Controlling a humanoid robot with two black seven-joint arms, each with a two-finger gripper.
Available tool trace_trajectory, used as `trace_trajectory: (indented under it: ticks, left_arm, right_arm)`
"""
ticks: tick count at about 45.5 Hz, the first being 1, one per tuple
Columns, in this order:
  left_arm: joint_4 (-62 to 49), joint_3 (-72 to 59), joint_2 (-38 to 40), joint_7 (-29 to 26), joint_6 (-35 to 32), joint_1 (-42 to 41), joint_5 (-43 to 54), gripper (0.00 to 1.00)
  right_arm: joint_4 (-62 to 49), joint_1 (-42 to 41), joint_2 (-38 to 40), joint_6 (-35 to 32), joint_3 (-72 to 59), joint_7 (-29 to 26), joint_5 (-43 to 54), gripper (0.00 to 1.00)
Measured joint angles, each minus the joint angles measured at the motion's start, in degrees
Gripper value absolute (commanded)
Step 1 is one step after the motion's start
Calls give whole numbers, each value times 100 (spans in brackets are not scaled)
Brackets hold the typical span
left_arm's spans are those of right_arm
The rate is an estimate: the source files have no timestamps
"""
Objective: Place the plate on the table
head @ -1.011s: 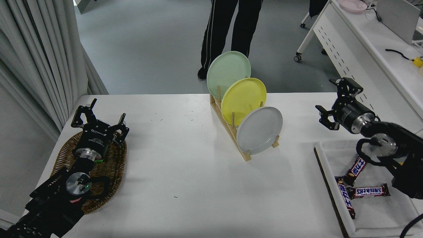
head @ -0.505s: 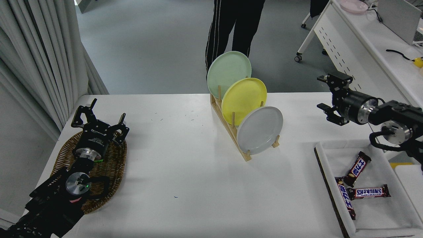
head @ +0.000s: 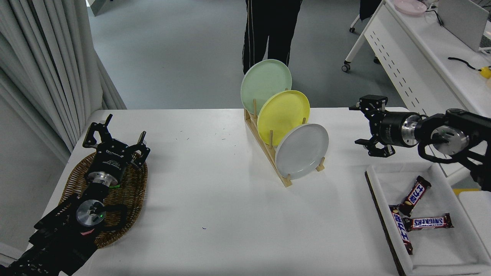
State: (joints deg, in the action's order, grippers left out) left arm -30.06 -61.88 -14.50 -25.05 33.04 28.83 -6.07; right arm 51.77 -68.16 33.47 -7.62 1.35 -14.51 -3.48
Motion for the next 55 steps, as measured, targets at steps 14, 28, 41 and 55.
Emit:
trace_trajectory:
  ticks: [14, 28, 41, 55]
  left_arm:
    - [0, 2, 0, 0, 0, 0, 0, 100]
    - [0, 2, 0, 0, 0, 0, 0, 100]
    - [-2, 1, 0, 0, 0, 0, 0, 100]
    - [-3, 1, 0, 0, 0, 0, 0, 100]
  right_arm:
    - [-32, -196, -369, 154, 130, -314, -54, 98]
    - [-322, -206, -896, 196, 103, -375, -55, 97]
    - [-842, -146, -1354, 205, 140, -373, -57, 86]
    - [-1166, -84, -1647, 207, 272, -362, -141, 72]
